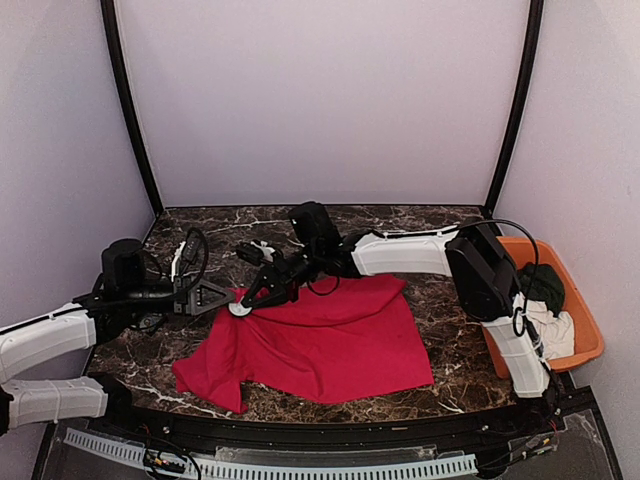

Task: Pin the brooch onto the clothing
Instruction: Pin the brooch onto the flattened clothing.

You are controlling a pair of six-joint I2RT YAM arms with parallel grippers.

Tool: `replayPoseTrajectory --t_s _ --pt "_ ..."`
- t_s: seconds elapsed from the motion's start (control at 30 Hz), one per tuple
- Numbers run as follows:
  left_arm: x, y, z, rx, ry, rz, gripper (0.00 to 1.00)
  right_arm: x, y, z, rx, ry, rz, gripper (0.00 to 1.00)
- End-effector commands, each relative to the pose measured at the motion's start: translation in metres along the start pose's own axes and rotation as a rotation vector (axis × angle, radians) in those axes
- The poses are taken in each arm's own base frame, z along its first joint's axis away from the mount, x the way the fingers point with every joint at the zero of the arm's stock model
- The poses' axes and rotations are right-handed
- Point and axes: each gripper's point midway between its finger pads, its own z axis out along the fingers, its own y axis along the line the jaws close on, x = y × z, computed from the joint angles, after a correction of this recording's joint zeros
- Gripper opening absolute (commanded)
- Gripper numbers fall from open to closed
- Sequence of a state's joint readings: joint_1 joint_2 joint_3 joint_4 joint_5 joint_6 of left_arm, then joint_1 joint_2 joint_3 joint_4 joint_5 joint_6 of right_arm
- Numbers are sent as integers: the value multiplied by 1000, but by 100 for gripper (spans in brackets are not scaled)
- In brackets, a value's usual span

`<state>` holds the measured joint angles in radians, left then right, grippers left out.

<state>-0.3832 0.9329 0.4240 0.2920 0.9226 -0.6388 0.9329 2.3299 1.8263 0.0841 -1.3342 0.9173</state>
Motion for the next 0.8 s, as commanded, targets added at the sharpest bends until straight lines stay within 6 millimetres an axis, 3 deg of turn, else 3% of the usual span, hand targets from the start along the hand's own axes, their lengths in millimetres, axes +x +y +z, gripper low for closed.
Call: replayPoseTrajectory --t_s 0.0,0.1,0.17,0.2,0.23,0.37,0.47,0.53,0.77 --pt "-2 -13 -7 34 -25 44 36 -2 11 -6 11 -26 -56 0" --pt "1 -12 -7 34 -17 27 35 -3 11 -6 13 -30 -69 0" --pt "2 -7 -8 8 -20 15 42 -3 12 -7 13 -32 -75 0" --pt "2 -2 -9 -21 -26 2 54 -3 12 -7 12 -31 -74 0" --pt "0 -2 -10 -29 -36 13 58 -3 13 -7 10 -32 -80 0" --pt "-14 -8 -18 -60 -92 45 60 -1 13 -11 0 -39 -62 0" --pt "-20 -16 -21 -69 -89 74 58 -1 14 -13 -2 -45 -56 0" --pt "-17 -20 -19 -44 -63 63 50 -3 15 -14 0 -51 -55 0" --pt "12 -24 -17 54 18 -21 43 -11 12 -22 15 -82 -45 0"
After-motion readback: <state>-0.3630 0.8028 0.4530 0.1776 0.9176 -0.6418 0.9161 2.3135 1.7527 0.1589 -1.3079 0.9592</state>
